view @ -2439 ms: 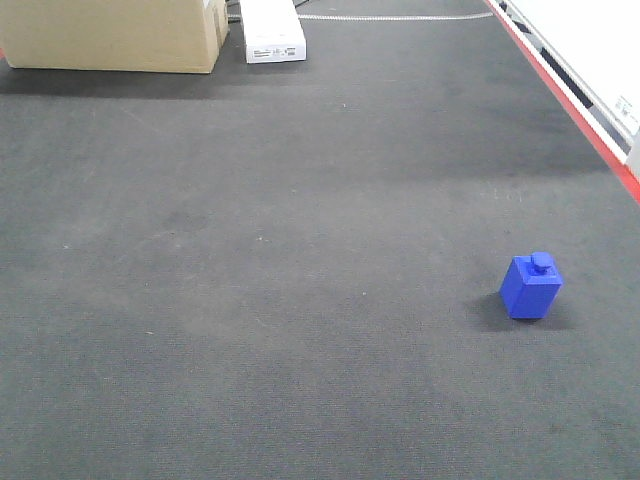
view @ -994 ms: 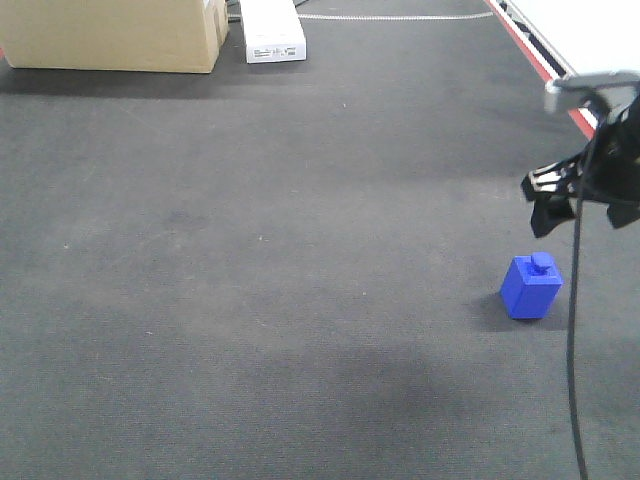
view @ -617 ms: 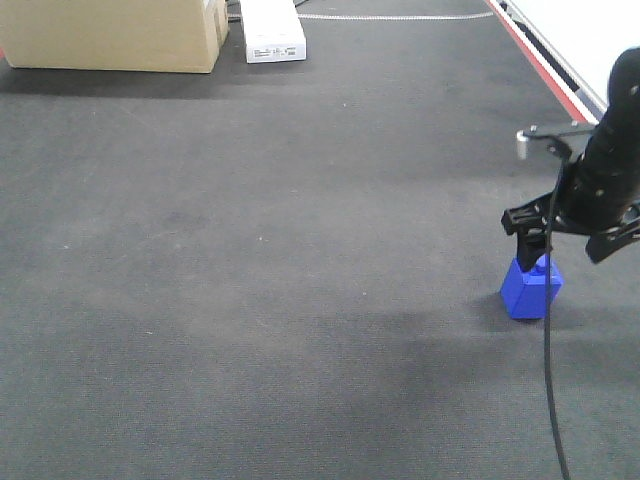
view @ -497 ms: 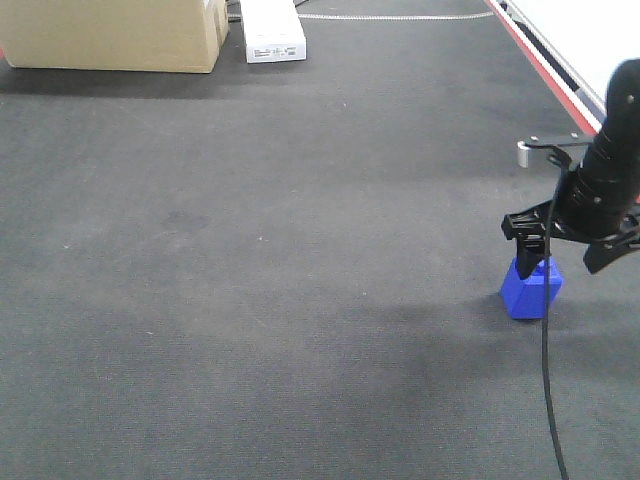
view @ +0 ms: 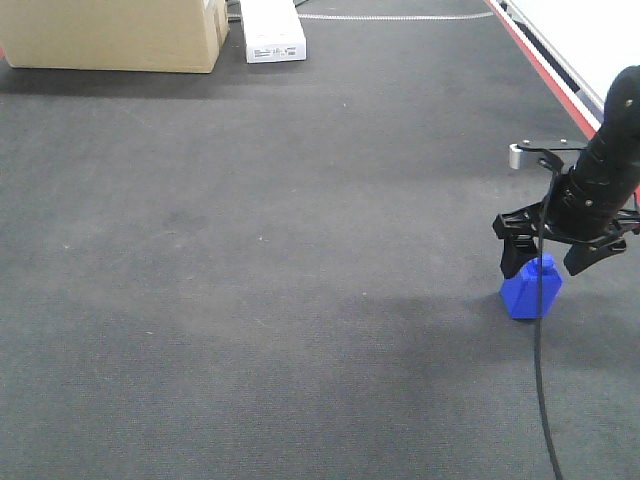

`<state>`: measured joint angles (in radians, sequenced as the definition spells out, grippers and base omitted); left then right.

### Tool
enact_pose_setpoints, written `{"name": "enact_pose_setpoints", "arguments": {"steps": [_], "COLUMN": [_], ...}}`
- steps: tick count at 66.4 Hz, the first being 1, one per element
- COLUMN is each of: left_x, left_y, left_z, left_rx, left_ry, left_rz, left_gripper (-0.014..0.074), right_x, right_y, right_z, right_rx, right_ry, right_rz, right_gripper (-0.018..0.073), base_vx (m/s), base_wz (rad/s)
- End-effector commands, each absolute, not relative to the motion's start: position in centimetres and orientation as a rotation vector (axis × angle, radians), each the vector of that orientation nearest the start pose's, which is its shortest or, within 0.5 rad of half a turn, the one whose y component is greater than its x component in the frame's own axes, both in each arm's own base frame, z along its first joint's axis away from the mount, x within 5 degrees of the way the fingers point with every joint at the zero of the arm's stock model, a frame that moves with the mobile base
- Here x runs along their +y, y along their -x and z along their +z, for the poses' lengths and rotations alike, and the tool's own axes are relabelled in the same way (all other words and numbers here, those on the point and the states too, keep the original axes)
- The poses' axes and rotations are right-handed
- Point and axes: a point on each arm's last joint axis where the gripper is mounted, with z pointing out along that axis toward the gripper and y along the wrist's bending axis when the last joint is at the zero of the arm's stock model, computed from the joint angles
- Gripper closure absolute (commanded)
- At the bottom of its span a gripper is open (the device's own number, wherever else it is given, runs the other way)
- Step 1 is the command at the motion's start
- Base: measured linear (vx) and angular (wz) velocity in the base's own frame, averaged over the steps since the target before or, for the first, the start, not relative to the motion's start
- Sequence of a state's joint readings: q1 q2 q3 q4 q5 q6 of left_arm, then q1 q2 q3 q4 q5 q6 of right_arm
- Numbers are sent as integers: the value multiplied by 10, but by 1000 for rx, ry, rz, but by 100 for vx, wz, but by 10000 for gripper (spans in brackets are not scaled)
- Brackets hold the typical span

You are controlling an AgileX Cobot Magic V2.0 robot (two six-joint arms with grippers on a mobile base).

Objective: Pour parts from conveyor to right shelf
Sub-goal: 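Lower the open right gripper over the blue bottle-shaped part, then close the right gripper on the blue part and lift it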

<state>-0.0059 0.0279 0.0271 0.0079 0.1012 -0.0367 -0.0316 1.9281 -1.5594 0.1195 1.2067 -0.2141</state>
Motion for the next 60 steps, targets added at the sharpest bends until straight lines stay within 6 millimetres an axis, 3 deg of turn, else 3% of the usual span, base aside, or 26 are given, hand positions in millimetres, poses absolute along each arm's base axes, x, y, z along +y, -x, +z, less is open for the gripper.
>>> {"name": "enact_pose_setpoints", "arguments": {"steps": [1, 44, 51, 60], "left_x": [0, 0, 0, 0], "left_y": [-60, -60, -60, -60], "left_z": [206, 206, 206, 206], "left_rx": [1559, 1559, 1559, 1559], "left_ry": [33, 33, 33, 33], "left_rz": [-38, -38, -38, -38], "left_gripper": [603, 603, 603, 603], "right_x": [-5, -8, -8, -7], "right_y": [-392, -411, -412, -411], "right_z": [257, 220, 215, 215], "right_rx": [2963, 3000, 3016, 3028], "right_ry": [205, 203, 203, 195], "right_rz": [132, 106, 109, 112], "right_gripper": [-24, -3, 82, 325], "base_vx": [0, 0, 0, 0], "base_wz": [0, 0, 0, 0]}}
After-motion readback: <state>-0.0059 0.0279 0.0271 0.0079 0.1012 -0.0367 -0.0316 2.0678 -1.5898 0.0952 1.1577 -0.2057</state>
